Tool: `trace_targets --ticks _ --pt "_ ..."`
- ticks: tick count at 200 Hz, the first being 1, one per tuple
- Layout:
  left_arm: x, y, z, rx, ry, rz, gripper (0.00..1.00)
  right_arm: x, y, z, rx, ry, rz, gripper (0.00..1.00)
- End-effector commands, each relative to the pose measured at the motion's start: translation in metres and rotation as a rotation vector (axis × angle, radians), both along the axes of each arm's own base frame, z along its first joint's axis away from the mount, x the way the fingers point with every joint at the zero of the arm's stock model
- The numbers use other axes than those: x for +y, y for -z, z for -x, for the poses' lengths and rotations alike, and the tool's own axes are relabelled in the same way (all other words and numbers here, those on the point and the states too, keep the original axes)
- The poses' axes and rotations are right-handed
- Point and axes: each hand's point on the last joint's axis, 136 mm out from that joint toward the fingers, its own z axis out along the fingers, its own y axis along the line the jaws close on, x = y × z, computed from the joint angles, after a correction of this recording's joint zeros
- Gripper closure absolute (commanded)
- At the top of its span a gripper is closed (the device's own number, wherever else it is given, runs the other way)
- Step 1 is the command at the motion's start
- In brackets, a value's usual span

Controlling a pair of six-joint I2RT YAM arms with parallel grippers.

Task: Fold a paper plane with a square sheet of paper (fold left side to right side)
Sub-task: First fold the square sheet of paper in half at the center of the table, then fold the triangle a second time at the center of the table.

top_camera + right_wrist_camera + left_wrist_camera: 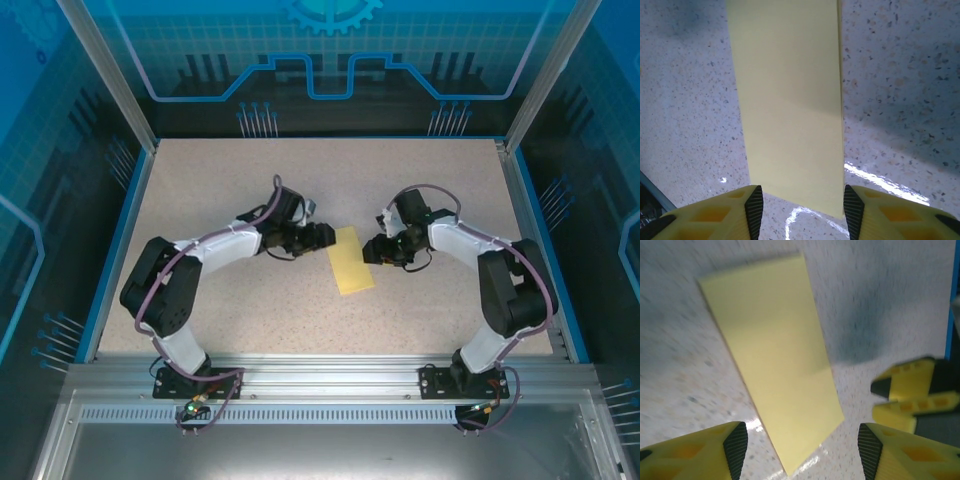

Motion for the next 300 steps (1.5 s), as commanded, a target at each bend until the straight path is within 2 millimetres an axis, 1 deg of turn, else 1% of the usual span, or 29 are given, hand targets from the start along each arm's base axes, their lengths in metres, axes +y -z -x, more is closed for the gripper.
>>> trace_targets --ticks 1,11,33,56,65,85,111,141,210,254,300 --pt "-0.012 0.001 0.004 -0.014 -0.035 0.015 0.36 0.003 0.014 0.003 0.078 -0.004 -0.022 0.5" --pt "-0.016 0.003 0.005 -0.008 -0.035 0.028 0.36 0.007 0.017 0.004 0.098 -0.006 -0.033 0.5" --pt "-0.022 0.01 0.007 0.005 -0.028 0.025 0.36 0.007 0.026 0.004 0.126 0.002 -0.022 0.5" --pt "-0.025 0.019 0.009 0.027 -0.03 0.025 0.36 0.008 0.03 0.005 0.139 0.004 -0.016 0.5" --pt "-0.029 0.02 0.009 0.031 -0.025 0.04 0.36 0.007 0.031 0.006 0.141 0.004 -0.011 0.5" --pt "-0.037 0.021 0.003 0.035 -0.015 0.054 0.37 0.002 0.031 0.006 0.137 0.014 0.017 0.5" --pt "-0.041 0.024 -0.007 0.034 -0.013 0.027 0.38 0.0 0.028 0.006 0.132 0.018 0.024 0.5" --pt "-0.038 0.039 -0.011 0.062 -0.021 -0.025 0.38 0.0 0.025 0.005 0.126 0.02 0.018 0.5" --pt "-0.029 0.075 -0.002 0.142 -0.036 -0.089 0.38 -0.003 0.016 0.004 0.105 0.028 0.008 0.49" --pt "-0.027 0.079 0.002 0.148 -0.041 -0.085 0.38 0.003 0.01 0.004 0.118 0.023 -0.041 0.49" --pt "-0.027 0.078 0.003 0.147 -0.041 -0.082 0.38 0.011 0.018 0.007 0.17 0.028 -0.08 0.5"
